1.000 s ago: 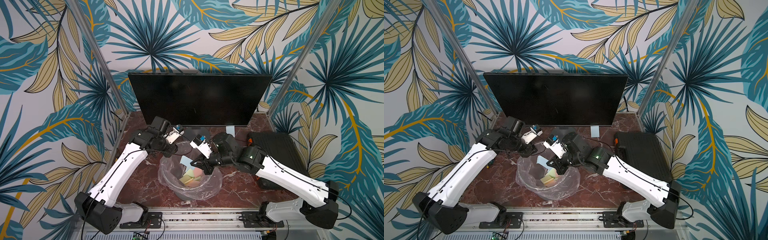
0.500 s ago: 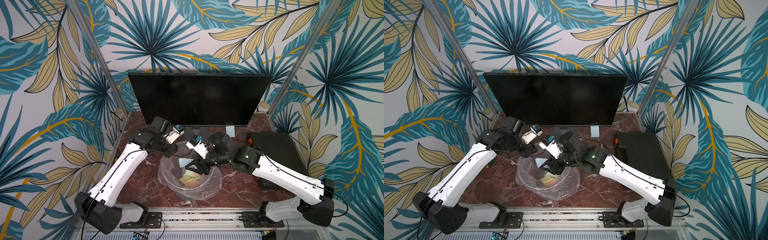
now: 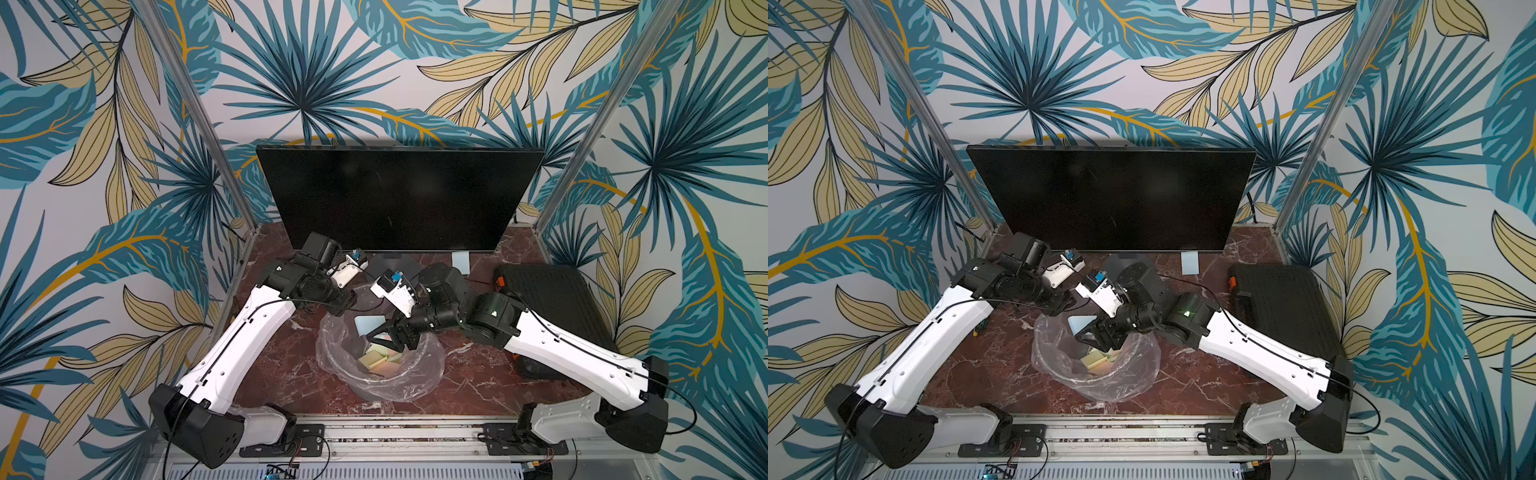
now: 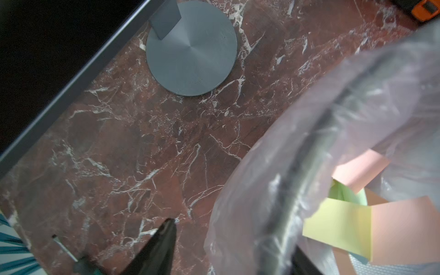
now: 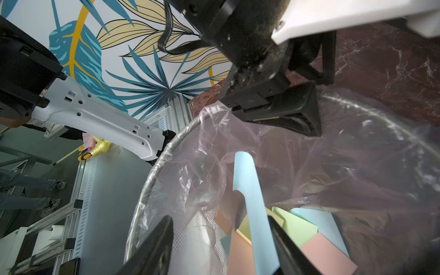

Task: Remove the sticky note from the monitor
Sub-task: Place the sticky note in the trash bin.

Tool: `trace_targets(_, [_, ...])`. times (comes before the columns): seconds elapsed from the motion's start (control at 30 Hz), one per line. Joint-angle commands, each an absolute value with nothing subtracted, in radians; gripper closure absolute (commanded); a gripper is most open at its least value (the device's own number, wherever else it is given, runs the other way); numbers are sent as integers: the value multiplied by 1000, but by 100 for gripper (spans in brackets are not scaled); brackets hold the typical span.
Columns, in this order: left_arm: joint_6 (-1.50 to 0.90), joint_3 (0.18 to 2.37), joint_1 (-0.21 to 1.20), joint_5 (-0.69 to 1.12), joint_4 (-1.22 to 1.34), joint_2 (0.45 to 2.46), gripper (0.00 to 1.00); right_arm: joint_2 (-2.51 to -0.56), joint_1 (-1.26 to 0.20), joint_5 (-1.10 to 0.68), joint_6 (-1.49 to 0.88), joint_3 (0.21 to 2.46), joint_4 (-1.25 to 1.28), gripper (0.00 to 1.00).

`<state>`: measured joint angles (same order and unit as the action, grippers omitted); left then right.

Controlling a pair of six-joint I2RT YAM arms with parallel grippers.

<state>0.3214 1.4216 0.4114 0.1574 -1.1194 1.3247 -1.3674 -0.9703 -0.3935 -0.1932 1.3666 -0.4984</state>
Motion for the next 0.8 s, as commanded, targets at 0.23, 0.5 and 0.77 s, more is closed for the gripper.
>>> trace_targets(0.23, [354,1536,412,270,-1169,1296,22,-1350,-974,-375,-185,1355,-492,38])
trace_targets(0.5, [349,1608,442,317,-1226,1292,17,-1347,-974,-388,-189,1353,-472,38])
trace_targets(0.77, [367,1588,470,368,-1253,1293,18,-1349,-974,-381,-197,1350,-466,38])
